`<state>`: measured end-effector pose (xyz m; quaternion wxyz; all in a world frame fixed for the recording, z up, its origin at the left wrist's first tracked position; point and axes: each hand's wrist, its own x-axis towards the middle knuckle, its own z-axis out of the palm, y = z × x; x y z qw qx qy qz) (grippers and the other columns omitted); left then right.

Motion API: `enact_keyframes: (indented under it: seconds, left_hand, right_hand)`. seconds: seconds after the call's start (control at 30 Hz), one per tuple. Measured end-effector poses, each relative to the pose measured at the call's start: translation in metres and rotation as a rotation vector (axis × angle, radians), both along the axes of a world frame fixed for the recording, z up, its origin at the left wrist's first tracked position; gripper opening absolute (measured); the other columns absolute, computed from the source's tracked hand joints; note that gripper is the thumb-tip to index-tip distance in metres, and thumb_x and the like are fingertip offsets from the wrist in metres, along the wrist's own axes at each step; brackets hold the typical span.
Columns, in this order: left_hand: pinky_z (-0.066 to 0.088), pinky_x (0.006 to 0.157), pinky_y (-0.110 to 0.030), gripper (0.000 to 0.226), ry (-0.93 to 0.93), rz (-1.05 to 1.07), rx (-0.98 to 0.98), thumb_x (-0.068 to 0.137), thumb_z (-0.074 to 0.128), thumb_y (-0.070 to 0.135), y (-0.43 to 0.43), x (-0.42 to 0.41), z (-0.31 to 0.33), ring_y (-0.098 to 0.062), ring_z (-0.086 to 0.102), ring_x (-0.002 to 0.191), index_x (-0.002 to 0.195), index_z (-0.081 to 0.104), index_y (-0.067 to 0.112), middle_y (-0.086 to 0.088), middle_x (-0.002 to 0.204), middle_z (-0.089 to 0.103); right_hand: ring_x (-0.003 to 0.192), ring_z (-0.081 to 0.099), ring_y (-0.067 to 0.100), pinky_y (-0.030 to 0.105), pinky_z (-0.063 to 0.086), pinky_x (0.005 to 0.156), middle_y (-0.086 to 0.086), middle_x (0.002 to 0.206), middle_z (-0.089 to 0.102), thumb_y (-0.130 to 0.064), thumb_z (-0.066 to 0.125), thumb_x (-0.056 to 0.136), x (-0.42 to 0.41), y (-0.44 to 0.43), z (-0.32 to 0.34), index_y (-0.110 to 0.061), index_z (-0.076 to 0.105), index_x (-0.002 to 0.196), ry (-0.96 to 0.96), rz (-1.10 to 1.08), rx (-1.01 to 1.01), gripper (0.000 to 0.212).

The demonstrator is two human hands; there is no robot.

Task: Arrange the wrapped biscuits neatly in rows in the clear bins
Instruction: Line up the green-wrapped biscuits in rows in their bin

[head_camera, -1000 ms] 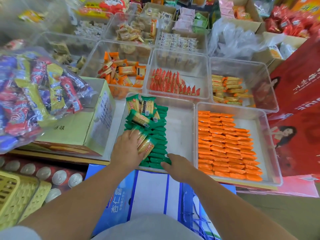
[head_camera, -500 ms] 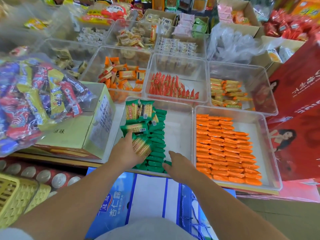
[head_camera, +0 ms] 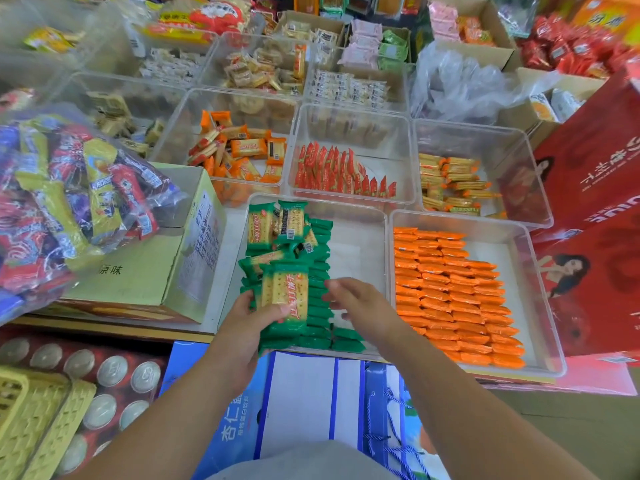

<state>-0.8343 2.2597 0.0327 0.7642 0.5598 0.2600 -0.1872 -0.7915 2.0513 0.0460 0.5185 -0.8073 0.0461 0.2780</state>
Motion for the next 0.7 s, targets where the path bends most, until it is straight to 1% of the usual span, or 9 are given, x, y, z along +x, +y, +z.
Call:
enact_keyframes:
  seconds: [0.07,0.1,0.17,0.23,0.37,0.47,0.57,0.63,0.7]
  left_hand:
    - [0.055,0.085,-0.041,0.084,-0.031,-0.058,0.150,0.044,0.087,0.037,-0.007,-0.002,0.002,-0.021,0.074,0.096,0.123,0.058,0.030,0.003,0.104,0.077]
    - [0.056,0.084,-0.037,0.084,-0.048,-0.097,0.218,0.042,0.088,0.040,-0.010,-0.003,0.002,-0.016,0.074,0.092,0.120,0.057,0.034,0.007,0.100,0.077]
    - [0.056,0.077,-0.028,0.082,-0.073,-0.153,0.225,0.042,0.092,0.043,-0.016,-0.004,0.002,-0.010,0.074,0.089,0.116,0.057,0.040,0.012,0.097,0.076]
    - [0.055,0.078,-0.025,0.089,-0.052,-0.154,0.161,0.042,0.095,0.049,-0.018,-0.004,0.001,-0.008,0.074,0.092,0.121,0.055,0.040,0.013,0.100,0.076]
    - [0.049,0.086,-0.029,0.122,0.004,-0.111,0.122,0.051,0.094,0.061,-0.018,-0.001,0.001,-0.004,0.070,0.091,0.152,0.035,0.025,0.006,0.107,0.068]
    - [0.042,0.111,-0.048,0.127,0.032,-0.046,0.054,0.049,0.088,0.054,-0.016,0.002,-0.005,-0.017,0.064,0.101,0.157,0.029,0.021,-0.003,0.101,0.064]
    - [0.036,0.116,-0.055,0.101,0.059,0.034,-0.017,0.069,0.084,0.037,-0.010,0.005,-0.009,-0.027,0.063,0.119,0.154,0.035,0.016,-0.003,0.118,0.071]
    - [0.044,0.109,-0.054,0.062,0.050,0.060,-0.043,0.086,0.077,0.023,-0.004,0.005,-0.011,-0.033,0.068,0.114,0.141,0.050,0.014,-0.010,0.119,0.073]
    - [0.054,0.095,-0.046,0.036,0.057,0.076,-0.044,0.093,0.068,0.017,0.002,0.004,-0.013,-0.033,0.071,0.107,0.128,0.059,0.011,-0.014,0.116,0.074]
  right_hand:
    - [0.106,0.068,0.009,0.036,0.058,0.093,-0.009,0.117,0.070,-0.055,0.052,0.098,-0.005,0.007,0.008,-0.029,0.058,0.133,0.084,-0.049,0.246,0.045]
    - [0.103,0.070,0.012,0.035,0.060,0.086,-0.007,0.116,0.069,-0.050,0.060,0.096,-0.007,0.010,0.010,-0.030,0.059,0.132,0.073,-0.038,0.285,0.041]
    - [0.098,0.072,0.015,0.033,0.062,0.076,-0.002,0.114,0.068,-0.032,0.071,0.093,-0.010,0.014,0.012,-0.030,0.062,0.128,0.016,-0.067,0.273,0.036]
    - [0.097,0.072,0.019,0.038,0.063,0.075,0.003,0.114,0.068,-0.023,0.073,0.091,-0.009,0.013,0.012,-0.027,0.063,0.124,0.007,-0.136,0.270,0.034]
    - [0.101,0.073,0.027,0.049,0.061,0.082,0.011,0.112,0.072,-0.015,0.073,0.092,-0.006,0.001,0.012,-0.016,0.062,0.122,0.084,-0.188,0.337,0.032]
    - [0.099,0.073,0.025,0.043,0.061,0.082,0.009,0.109,0.074,-0.008,0.071,0.091,0.002,-0.008,0.016,-0.011,0.061,0.119,0.094,-0.254,0.398,0.030]
    - [0.089,0.069,0.012,0.033,0.056,0.076,-0.001,0.096,0.075,-0.015,0.072,0.091,0.017,-0.023,0.019,-0.022,0.065,0.109,-0.024,-0.401,0.232,0.021]
    - [0.086,0.065,0.013,0.033,0.055,0.073,-0.002,0.097,0.072,-0.016,0.073,0.090,0.027,-0.032,0.015,-0.027,0.063,0.102,-0.143,-0.471,0.067,0.019]
    - [0.086,0.064,0.011,0.029,0.057,0.069,-0.007,0.101,0.070,-0.015,0.072,0.090,0.032,-0.036,0.003,-0.028,0.060,0.103,-0.264,-0.356,-0.176,0.022]
